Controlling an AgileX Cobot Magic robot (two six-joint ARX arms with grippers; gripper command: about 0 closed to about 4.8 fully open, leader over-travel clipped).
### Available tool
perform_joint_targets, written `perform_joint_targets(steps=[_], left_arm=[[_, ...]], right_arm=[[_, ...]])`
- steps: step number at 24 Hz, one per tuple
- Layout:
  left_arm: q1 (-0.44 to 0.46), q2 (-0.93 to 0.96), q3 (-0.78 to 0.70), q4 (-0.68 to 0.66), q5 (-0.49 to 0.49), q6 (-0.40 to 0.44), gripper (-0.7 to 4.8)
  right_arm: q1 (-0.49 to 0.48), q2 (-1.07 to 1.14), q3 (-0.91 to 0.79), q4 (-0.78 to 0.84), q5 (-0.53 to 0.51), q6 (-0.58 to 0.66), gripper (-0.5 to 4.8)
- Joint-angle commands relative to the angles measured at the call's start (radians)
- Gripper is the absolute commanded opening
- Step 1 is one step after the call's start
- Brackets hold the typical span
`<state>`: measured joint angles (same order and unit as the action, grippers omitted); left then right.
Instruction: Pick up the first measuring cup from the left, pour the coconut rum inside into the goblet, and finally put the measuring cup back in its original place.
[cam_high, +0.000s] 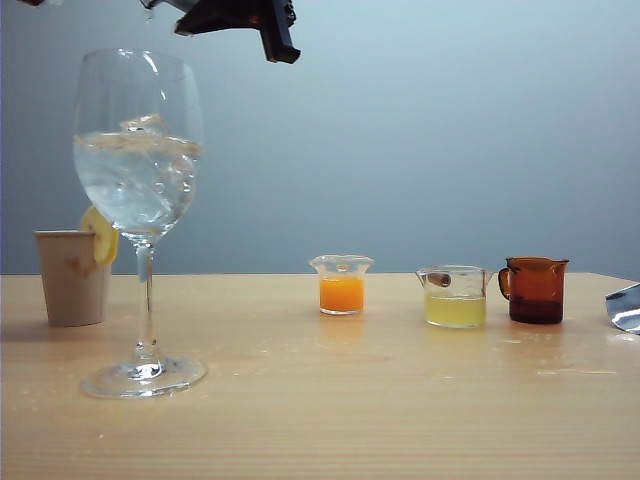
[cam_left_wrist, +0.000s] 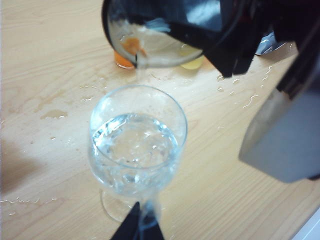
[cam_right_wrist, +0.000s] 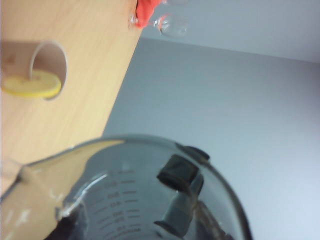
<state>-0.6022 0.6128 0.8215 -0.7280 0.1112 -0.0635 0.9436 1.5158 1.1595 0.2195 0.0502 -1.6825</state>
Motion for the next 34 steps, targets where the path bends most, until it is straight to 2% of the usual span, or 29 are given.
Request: perform_joint_targets(steps=[1,2,4,6,8,9,14,16,17,19,21,25,29,33,34], left_arm=[[0.001,-0.002,0.007,0.011,-0.002,0.003,-0.03],[0.001,-0.002,0.007,0.011,-0.002,0.003,-0.03],[0.001,-0.002,0.007,0.011,-0.002,0.003,-0.03],[0.001,-0.002,0.007,0.011,-0.002,0.003,-0.03],[0.001,-0.002,0.007,0.011,-0.002,0.003,-0.03],[0.001,-0.002,0.007,0.011,-0.002,0.003,-0.03],[0.001,-0.002,0.007,0.017,-0.01,0.002,-0.03],[0.001,-0.002,0.007,0.034,-0.047,0.003,-0.03],[0.001,-0.002,0.007,0.034,-0.047,0.003,-0.03],[0.001,-0.002,0.007,0.034,-0.047,0.003,-0.03],[0.001,-0.002,0.007,0.034,-0.047,0.003,-0.03],[0.001,-0.002,0.007,0.034,-0.047,0.003,-0.03],[0.001,-0.002,0.007,0.034,-0.047,0.003,-0.03],[0.001,-0.002,0.007,0.034,-0.047,0.003,-0.03],[0.001,-0.002,0.007,0.034,-0.047,0.003,-0.03]], right_arm=[[0.008,-0.01,0.004,0.029,0.086,0.164,1.48],[0.013,-0.01,0.004,0.033,0.128,0.278,1.48],[0.013,-0.012,0.004,0.032,0.169,0.374,1.48],[0.01,-0.013,0.003,0.032,0.242,0.521,1.48],[-0.029,-0.013,0.002,0.014,0.288,0.794,1.47],[-0.04,-0.013,0.002,0.006,0.286,0.856,1.47],[-0.099,-0.018,0.002,-0.052,0.242,1.143,1.47],[-0.147,-0.018,-0.021,-0.069,0.125,1.302,1.47],[-0.156,-0.019,-0.033,-0.067,0.103,1.331,1.46],[-0.185,-0.019,-0.088,-0.048,0.065,1.409,1.47],[-0.213,-0.019,-0.188,0.064,0.044,1.53,1.46],[-0.217,-0.011,-0.336,0.334,0.043,1.563,1.47],[-0.213,0.043,-0.385,0.44,0.023,1.569,1.47],[-0.206,0.175,-0.384,0.555,-0.008,1.642,1.47],[-0.206,0.23,-0.383,0.632,-0.008,1.671,1.47]])
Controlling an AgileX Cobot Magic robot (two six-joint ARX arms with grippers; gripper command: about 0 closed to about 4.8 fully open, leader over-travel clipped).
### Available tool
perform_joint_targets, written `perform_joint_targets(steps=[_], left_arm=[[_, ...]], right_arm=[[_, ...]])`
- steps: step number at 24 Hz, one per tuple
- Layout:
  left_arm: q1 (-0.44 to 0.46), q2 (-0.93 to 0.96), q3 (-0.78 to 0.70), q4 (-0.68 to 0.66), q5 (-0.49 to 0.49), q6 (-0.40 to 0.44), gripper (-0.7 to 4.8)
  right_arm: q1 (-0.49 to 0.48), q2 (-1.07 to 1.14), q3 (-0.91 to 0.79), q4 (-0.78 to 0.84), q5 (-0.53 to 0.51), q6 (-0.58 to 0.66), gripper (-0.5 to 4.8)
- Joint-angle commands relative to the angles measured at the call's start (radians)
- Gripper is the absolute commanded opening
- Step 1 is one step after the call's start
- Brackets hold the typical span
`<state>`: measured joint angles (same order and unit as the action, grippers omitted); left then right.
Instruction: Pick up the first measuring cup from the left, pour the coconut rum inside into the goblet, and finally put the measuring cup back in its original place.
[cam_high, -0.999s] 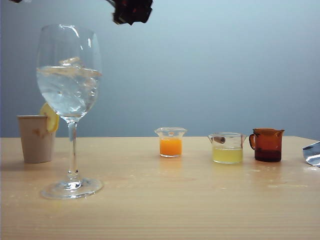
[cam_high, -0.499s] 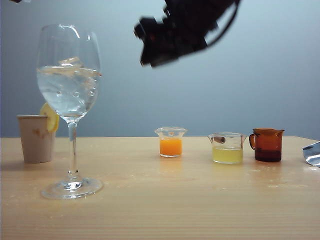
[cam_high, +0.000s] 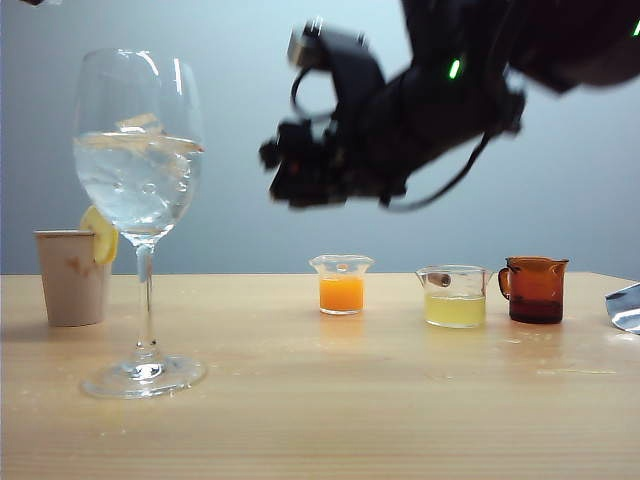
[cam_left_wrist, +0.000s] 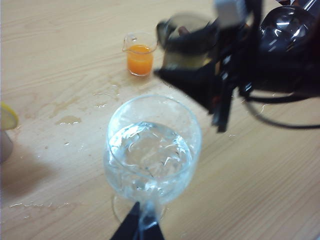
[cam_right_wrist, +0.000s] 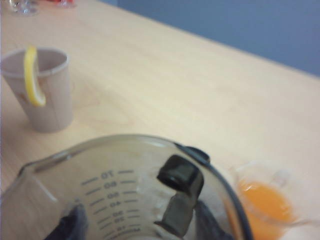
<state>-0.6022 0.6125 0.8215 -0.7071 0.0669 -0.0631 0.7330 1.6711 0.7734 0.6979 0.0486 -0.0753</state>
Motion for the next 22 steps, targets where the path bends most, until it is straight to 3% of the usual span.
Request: perform_joint_targets(steps=[1,5,22], left_arm=[[0.001,-0.002,0.007,0.013,-0.003,0.003,-0.03],[0.001,-0.002,0.007,0.013,-0.003,0.003,-0.03],[0.001,-0.002,0.007,0.013,-0.002,0.003,-0.03]], right_arm=[[0.004,0.1,0.003,0.191,-0.007,0.075,1.47],[0.005,0.249,0.034,0.368,-0.008,0.109,1.47],[0.004,0.561,0.436,0.208,-0.026,0.099,1.47]])
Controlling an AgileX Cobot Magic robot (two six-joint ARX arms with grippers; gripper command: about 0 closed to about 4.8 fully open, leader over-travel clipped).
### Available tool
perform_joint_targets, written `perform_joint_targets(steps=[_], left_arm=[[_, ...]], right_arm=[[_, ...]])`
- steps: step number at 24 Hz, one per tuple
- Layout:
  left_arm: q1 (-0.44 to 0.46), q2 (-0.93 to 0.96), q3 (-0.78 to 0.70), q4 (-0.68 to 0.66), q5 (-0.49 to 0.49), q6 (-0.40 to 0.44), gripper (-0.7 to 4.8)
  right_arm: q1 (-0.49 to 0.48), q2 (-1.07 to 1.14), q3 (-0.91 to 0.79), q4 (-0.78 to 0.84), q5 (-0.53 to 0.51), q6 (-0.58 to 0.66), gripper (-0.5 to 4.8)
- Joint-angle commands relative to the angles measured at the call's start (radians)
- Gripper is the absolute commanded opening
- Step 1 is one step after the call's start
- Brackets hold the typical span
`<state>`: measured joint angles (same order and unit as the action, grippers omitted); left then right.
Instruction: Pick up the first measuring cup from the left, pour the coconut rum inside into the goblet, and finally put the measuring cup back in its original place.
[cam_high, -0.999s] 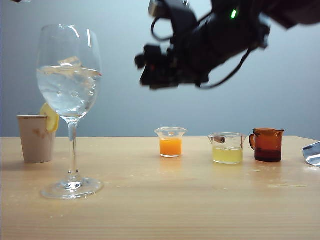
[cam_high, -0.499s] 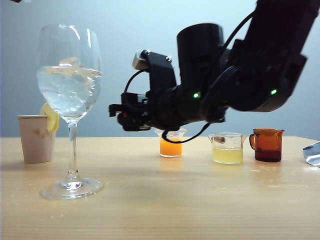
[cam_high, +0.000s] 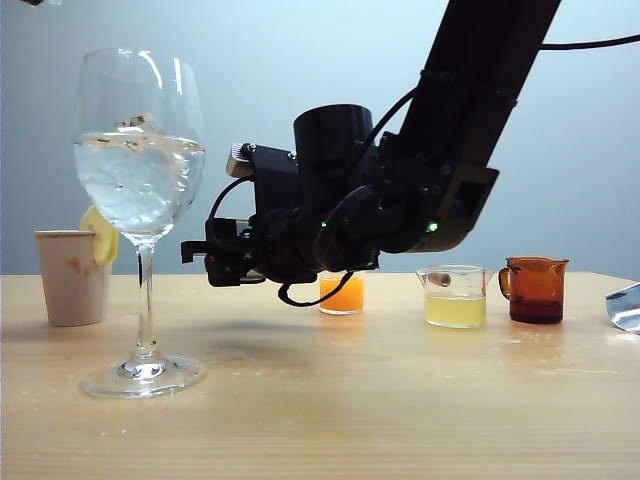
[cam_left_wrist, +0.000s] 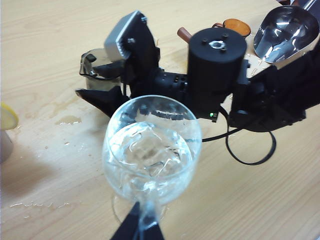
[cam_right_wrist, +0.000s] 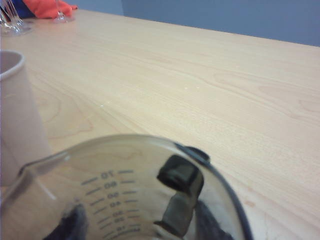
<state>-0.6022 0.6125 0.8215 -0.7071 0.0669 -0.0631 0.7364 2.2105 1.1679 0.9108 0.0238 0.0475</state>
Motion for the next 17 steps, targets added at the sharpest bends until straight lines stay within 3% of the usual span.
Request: perform_joint_targets(steps=[1,13,14,17], left_arm=[[0.001,-0.002,0.007,0.013,-0.002,0.003,-0.03],[0.001,-0.002,0.007,0.013,-0.002,0.003,-0.03],[0.001,-0.002,0.007,0.013,-0.003,0.003,-0.03],[0.001,-0.002,0.007,0.013,-0.003,0.003,-0.03]], right_arm=[[0.0,0.032,0.054,-0.006,-0.001,-0.025,1.47],[-0.011,0.047,0.096,-0.1,0.0,-0.025,1.49],[-0.01,0.047,0.096,-0.1,0.0,-0.025,1.59],[-0.008,0.047,0.096,-0.1,0.0,-0.024,2.85]])
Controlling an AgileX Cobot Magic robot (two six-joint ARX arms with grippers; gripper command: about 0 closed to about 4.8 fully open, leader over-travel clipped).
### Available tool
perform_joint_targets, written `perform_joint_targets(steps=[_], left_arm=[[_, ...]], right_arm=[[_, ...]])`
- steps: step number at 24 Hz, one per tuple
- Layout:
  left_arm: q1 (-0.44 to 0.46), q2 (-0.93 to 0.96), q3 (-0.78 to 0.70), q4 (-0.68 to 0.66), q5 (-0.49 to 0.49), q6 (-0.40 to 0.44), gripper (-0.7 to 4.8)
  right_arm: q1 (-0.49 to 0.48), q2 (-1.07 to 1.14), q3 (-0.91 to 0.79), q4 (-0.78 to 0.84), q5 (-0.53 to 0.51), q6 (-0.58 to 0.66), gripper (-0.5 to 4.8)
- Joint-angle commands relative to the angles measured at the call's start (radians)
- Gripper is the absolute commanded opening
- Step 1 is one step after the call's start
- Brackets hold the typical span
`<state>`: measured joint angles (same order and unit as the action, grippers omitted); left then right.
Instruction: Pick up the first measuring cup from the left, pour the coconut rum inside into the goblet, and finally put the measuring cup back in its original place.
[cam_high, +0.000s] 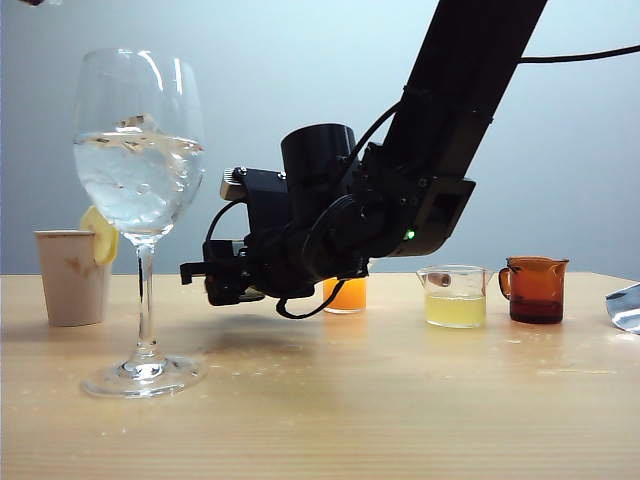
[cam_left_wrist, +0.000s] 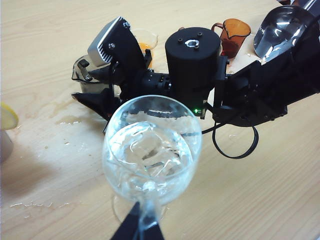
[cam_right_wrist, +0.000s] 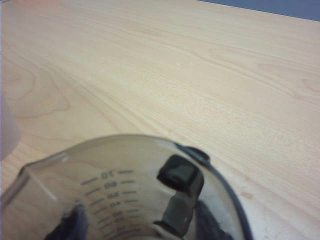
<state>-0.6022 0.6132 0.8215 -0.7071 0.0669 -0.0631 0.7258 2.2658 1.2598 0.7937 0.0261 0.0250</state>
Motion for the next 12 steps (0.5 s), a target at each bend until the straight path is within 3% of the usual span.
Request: perform_joint_targets(steps=[1,4,8,12], left_arm=[[0.001,-0.002,0.007,0.013,-0.003,0.003,-0.03],[0.001,-0.002,0.007,0.013,-0.002,0.003,-0.03],[0.001,-0.002,0.007,0.013,-0.002,0.003,-0.03],[0.001,-0.002,0.007,0.013,-0.003,0.003,-0.03]], right_arm=[[0.003,-0.008,0.004,0.017,-0.002,-0.002,2.84],[0.003,-0.008,0.004,0.017,-0.003,0.001,2.85],[0.005,-0.008,0.004,0.017,-0.003,0.002,3.83],[0.006,-0.009,0.004,0.017,-0.003,0.008,4.01]])
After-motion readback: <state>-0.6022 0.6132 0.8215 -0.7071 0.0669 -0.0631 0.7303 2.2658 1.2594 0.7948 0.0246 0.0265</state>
